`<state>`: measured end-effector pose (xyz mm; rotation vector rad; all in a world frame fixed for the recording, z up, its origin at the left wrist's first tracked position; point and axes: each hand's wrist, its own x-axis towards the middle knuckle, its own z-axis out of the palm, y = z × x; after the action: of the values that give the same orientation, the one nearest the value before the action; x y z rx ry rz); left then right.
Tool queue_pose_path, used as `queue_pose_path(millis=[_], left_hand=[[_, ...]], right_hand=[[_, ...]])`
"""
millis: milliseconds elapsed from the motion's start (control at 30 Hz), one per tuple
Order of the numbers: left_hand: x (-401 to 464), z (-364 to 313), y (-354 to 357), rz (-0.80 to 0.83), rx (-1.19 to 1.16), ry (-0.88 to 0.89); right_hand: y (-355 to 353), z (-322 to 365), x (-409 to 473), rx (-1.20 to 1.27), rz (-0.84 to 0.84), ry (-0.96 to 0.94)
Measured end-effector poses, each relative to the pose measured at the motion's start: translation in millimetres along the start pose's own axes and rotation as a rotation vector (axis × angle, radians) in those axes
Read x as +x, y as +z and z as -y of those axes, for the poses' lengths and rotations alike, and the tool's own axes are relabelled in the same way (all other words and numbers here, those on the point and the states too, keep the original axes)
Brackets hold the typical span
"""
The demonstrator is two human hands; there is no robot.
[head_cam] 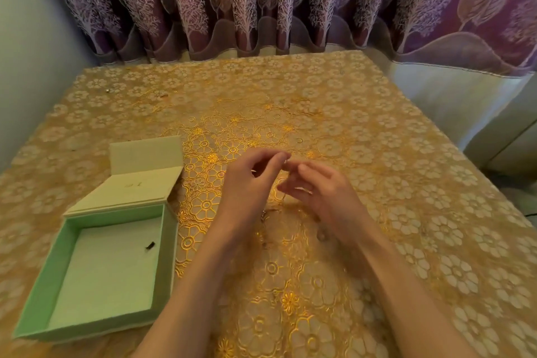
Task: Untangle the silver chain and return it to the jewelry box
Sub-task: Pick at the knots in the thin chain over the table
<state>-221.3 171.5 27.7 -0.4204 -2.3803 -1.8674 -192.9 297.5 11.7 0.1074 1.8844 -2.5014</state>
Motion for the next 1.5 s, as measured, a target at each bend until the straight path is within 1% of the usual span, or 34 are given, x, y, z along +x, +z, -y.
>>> queue_pose_path(millis=[133,167,267,333,433,567,667,733,833,900,1167,1500], left_hand=[[13.1,20.0,4.3,-0.057,0.014,0.023],[14.2,22.8,4.0,-0.065,0.023,0.030],[19.1,30.2,4.3,-0.062,0.048,0.029],[19.6,31.8,3.3,-0.073,0.038,0.020],[19.4,35.4,3.8,-0.087,0.044,0.026],[18.4,38.3,7.2,-0.051,0.043,0.050],[17.9,40.1,7.0,-0.056,0.045,0.090],[19.3,41.9,6.0,-0.054,0.080,0.135],[21.3,43.2,4.3,-0.052,0.215,0.220],[21.8,42.1,3.4,-0.074,0.284,0.246],[23.5,42.7,1.5,-0.047,0.325,0.321],[23.3,45.6,-0.5,-0.037,0.403,0.372]], right_hand=[[-3.9,-7.3,15.4,0.011,0.032,0.013],[-4.5,-8.4,16.0,-0.017,0.039,0.004],[-6.9,-10.0,22.6,-0.213,0.008,-0.057],[-7.0,-8.6,26.0,-0.266,-0.031,-0.097],[-6.7,-7.7,28.3,-0.294,-0.062,-0.144],[-7.7,-12.0,28.1,-0.308,-0.097,-0.201],[-7.2,-12.3,27.5,-0.317,-0.113,-0.227],[-6.3,-12.0,27.1,-0.315,-0.120,-0.235],[-5.6,-12.2,27.9,-0.279,-0.121,-0.231],[-5.9,-12.4,28.2,-0.279,-0.114,-0.232],[-7.0,-17.0,29.9,-0.389,-0.113,-0.296],[-6.9,-19.0,30.7,-0.489,-0.129,-0.311]])
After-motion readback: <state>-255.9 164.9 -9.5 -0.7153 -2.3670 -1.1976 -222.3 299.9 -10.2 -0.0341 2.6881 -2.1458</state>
